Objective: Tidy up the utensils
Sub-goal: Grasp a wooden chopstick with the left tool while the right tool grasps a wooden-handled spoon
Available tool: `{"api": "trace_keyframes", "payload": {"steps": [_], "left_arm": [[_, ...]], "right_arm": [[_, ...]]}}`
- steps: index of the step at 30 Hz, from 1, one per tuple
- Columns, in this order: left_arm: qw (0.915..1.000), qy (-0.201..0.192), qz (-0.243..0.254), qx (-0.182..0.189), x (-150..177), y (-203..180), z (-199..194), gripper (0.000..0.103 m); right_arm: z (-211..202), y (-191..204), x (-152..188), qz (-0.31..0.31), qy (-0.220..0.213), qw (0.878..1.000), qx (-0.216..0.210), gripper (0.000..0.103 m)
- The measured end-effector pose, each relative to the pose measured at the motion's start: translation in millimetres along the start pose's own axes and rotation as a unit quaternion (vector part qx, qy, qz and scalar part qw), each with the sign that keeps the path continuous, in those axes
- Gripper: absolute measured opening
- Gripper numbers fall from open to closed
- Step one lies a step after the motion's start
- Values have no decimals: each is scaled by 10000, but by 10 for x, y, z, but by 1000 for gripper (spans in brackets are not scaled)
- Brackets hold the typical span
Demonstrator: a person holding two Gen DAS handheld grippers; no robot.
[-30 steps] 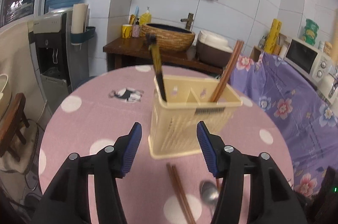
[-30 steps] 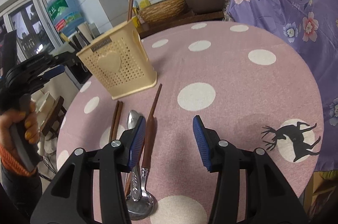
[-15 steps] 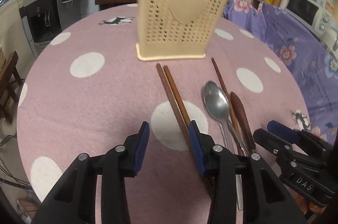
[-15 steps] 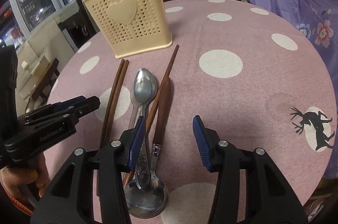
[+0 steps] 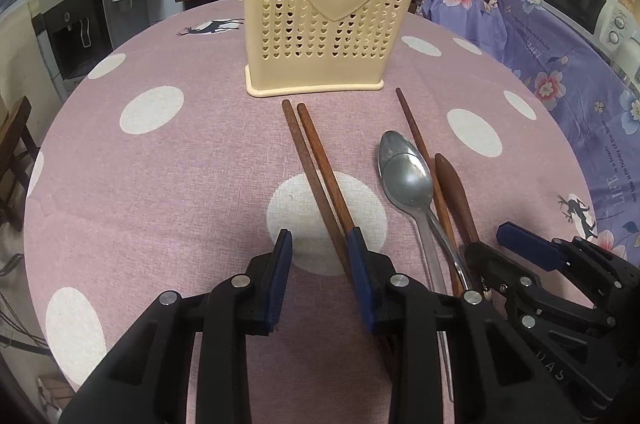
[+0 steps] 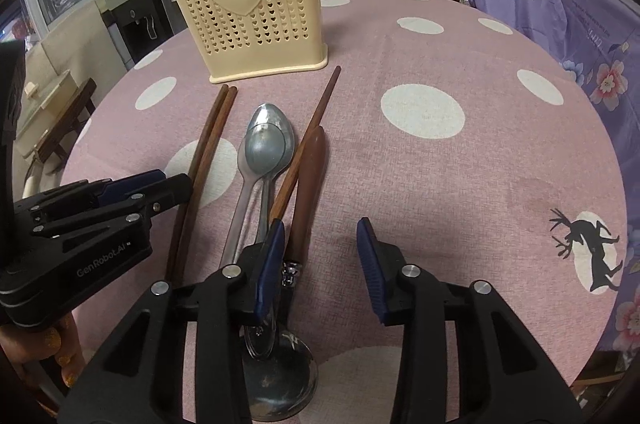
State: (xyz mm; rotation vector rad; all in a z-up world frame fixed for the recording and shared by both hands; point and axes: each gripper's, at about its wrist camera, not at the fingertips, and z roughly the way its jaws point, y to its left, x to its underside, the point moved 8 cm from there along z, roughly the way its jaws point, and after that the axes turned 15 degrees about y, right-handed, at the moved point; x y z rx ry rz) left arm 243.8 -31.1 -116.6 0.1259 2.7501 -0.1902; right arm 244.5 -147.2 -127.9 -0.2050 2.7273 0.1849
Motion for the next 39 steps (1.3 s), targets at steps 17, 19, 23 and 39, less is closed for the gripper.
{"api": "trace_keyframes", "payload": {"steps": [17, 19, 23, 39], "left_arm": [[9999, 80, -116, 101, 3, 269, -37, 24], [9997, 82, -177, 113, -10, 281, -34, 24], [9992, 100, -312, 234, -39, 293, -34, 26], [9980, -29, -633, 21, -374, 401, 81, 39]], "right_arm": [[-25, -346, -33, -67, 65, 9996, 257, 13], [-22, -377, -49, -13, 45, 9998, 171, 14], [-33, -413, -100, 107, 17, 9999, -28, 14], [90, -437, -413, 239, 26, 9996, 141, 36]]}}
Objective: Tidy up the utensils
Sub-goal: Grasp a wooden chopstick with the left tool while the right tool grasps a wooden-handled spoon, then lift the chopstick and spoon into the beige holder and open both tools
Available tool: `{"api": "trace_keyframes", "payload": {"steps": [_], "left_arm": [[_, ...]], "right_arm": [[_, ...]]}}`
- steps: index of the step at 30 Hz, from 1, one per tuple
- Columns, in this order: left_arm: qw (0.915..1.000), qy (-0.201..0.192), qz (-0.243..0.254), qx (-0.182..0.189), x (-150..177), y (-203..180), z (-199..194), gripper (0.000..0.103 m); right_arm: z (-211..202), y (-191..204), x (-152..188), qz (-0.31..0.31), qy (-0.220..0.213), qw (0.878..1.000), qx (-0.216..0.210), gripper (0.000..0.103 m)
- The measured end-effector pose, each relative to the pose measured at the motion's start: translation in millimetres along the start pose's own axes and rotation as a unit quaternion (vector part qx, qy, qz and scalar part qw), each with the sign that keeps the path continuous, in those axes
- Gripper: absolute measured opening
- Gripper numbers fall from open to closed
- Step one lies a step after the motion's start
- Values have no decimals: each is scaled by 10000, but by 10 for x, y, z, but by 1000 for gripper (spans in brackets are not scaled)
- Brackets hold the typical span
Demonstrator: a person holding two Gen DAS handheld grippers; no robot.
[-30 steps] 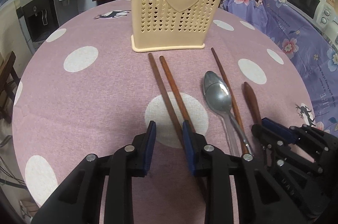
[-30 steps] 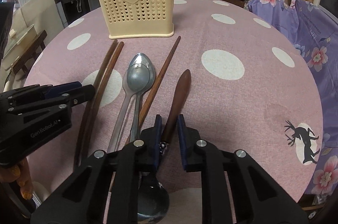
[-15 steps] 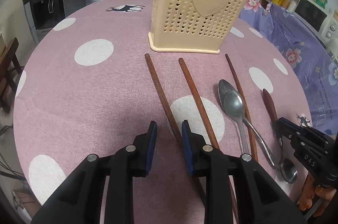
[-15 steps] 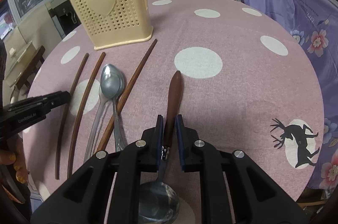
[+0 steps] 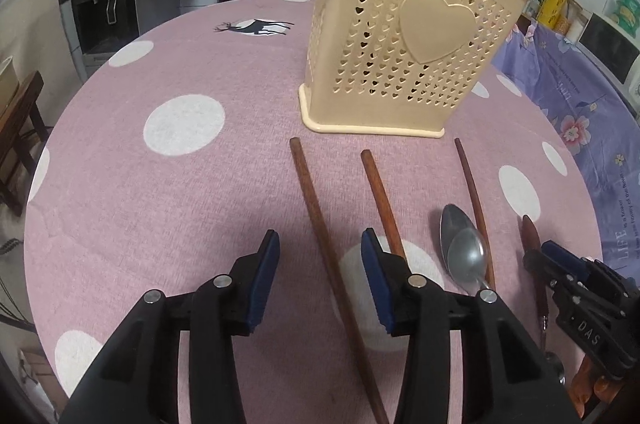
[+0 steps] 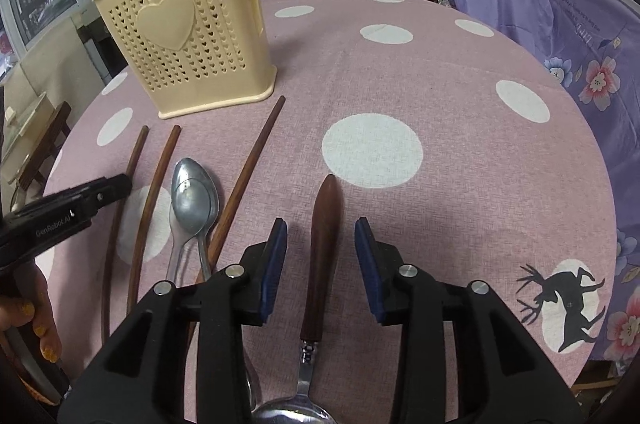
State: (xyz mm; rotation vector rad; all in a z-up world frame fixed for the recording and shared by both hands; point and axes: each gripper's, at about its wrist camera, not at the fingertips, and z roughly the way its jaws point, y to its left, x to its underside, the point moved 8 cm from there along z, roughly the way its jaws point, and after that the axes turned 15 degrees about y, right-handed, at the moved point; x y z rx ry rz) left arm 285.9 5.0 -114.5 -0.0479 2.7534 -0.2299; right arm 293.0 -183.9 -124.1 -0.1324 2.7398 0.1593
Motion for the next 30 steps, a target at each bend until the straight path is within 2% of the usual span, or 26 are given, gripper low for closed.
{"api": "trace_keyframes", "payload": {"steps": [6, 8, 10, 18, 24, 27, 30], "left_arm": [[9997, 3, 40, -220, -190, 22, 83, 22], [9995, -18, 64, -317, -237, 17, 108, 15], [9994, -21, 64, -350, -261, 5, 125, 10], [9991, -61, 141, -388, -245, -64, 129, 8], [9994, -62, 103, -323, -265, -60, 133, 8], [9997, -124, 51, -215, -274, -28, 79, 8], [9996, -247, 10, 97, -275, -26, -84, 8]], "right_arm": [[80, 48, -71, -192, 20, 9993, 307, 33], [94, 70, -98, -256, -1, 9991, 351, 27], [104, 83, -128, -292, -3, 9989, 357, 17], [110, 106, -158, -494, 86, 9983, 297, 17], [82, 61, -144, -362, 62, 9993, -77, 16], [-15, 33, -152, -298, -41, 9993, -243, 16], [-179, -1, -182, -226, -194, 9985, -454, 16]]}}
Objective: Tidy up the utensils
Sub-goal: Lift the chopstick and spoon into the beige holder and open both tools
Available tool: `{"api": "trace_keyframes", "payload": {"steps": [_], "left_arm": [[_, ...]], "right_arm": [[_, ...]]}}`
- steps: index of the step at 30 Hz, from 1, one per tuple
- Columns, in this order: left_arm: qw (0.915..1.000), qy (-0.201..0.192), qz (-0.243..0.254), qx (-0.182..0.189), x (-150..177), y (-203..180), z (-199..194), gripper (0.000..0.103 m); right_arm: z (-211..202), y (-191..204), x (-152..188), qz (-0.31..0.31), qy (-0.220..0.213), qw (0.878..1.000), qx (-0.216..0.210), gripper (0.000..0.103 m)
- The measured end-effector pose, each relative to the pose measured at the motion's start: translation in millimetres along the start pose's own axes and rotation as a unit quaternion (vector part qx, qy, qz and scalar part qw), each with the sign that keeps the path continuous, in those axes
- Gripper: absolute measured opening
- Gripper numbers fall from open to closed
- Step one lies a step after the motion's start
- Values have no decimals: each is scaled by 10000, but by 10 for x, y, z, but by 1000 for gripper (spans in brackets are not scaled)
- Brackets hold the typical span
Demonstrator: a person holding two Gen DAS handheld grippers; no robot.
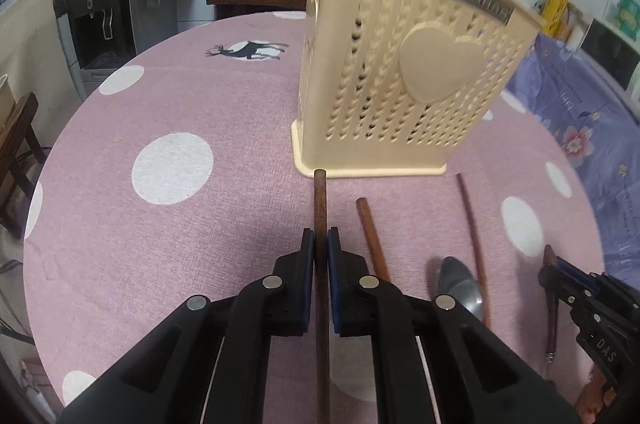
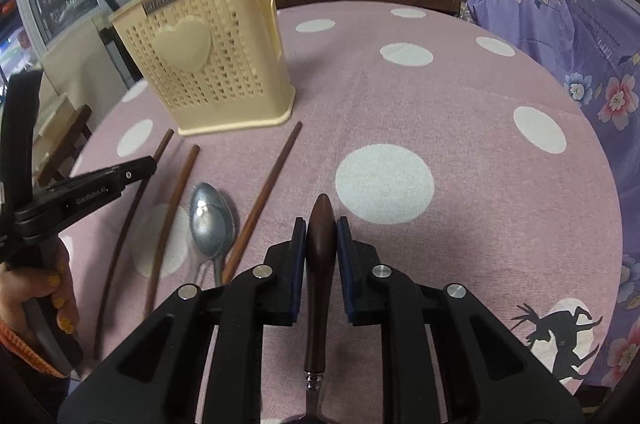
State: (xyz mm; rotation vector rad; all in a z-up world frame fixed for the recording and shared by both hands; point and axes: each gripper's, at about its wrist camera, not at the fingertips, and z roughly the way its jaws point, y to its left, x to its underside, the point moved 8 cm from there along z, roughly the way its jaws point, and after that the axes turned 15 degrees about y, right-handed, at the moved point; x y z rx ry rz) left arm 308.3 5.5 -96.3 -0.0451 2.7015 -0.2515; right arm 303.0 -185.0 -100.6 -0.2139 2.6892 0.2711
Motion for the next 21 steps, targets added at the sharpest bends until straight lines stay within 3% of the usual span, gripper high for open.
{"api": "trace_keyframes", "payload": {"steps": [7, 12, 21], "left_arm": [[9960, -799, 57, 406, -78, 31, -800, 8], [9886, -1447, 70, 401, -164, 102, -1294, 8], [9829, -1806, 27, 367, -196, 116, -1421, 8]], "right_arm": [[-616, -96, -99, 84, -701, 9973, -199, 16], [-1025, -149, -138, 113, -1157, 9930, -197, 16], [-1196, -114, -164, 110, -1436, 9895, -115, 16]]}}
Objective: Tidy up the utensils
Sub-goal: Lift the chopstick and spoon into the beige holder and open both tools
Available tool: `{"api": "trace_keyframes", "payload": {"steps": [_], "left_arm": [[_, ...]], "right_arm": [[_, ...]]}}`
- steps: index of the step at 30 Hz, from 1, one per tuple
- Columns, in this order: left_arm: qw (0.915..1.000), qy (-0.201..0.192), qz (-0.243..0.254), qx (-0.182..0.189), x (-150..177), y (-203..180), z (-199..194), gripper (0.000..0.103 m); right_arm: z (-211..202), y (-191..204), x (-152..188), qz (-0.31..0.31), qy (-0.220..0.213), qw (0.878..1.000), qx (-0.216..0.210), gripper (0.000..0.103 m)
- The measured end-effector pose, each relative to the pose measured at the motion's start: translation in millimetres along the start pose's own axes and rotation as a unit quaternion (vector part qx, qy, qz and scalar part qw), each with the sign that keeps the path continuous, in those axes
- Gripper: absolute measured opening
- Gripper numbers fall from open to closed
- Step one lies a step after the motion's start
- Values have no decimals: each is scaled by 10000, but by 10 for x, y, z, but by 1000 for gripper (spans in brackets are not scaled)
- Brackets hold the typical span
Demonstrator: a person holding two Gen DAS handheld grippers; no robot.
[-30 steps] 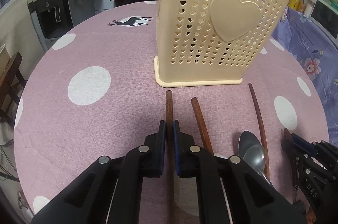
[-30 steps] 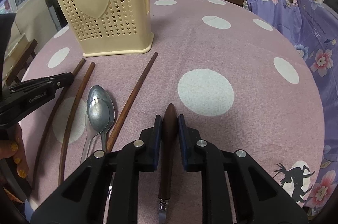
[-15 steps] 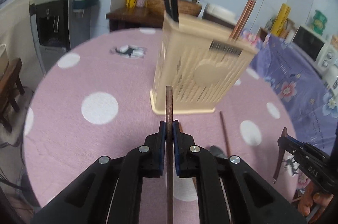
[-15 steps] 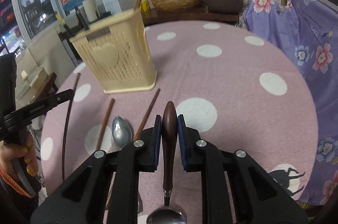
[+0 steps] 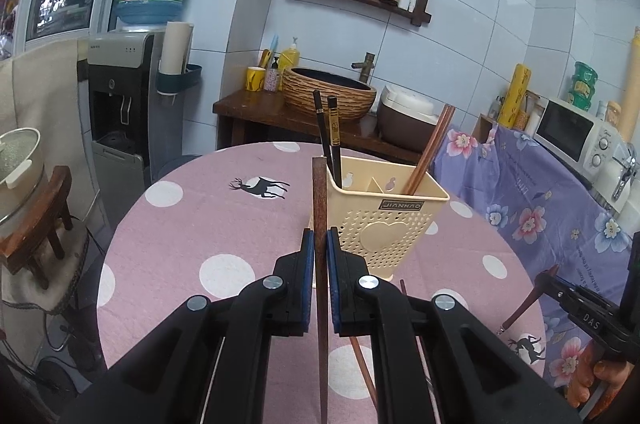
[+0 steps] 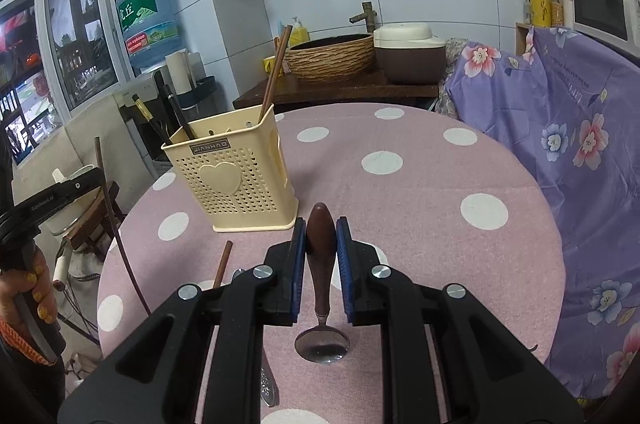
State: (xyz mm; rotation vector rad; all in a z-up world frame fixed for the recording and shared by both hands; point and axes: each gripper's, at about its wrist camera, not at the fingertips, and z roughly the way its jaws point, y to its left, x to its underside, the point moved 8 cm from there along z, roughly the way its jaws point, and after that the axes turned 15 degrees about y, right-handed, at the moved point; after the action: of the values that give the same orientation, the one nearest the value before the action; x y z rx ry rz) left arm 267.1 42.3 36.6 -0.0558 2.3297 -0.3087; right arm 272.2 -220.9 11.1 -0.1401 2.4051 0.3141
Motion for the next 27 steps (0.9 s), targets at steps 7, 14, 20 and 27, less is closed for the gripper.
{"api": "trace_keyframes", "payload": {"steps": [7, 14, 20, 27], "left_arm": [[9999, -60, 8, 92, -18, -11, -80, 8], [9996, -134, 94, 241, -139, -93, -135, 8], [9980, -356, 333, 411, -596, -321, -325, 8], [9939, -863, 641, 257, -1456, -657, -611, 8]], "right_arm": [[-27, 37, 14, -109, 31, 9999, 3, 16], [-80, 132, -110, -268, -68, 9996, -53, 16], [-137, 434, -559, -653, -197, 9976, -144, 16], [-497, 887, -1533, -831, -835, 9922, -414, 16]]}}
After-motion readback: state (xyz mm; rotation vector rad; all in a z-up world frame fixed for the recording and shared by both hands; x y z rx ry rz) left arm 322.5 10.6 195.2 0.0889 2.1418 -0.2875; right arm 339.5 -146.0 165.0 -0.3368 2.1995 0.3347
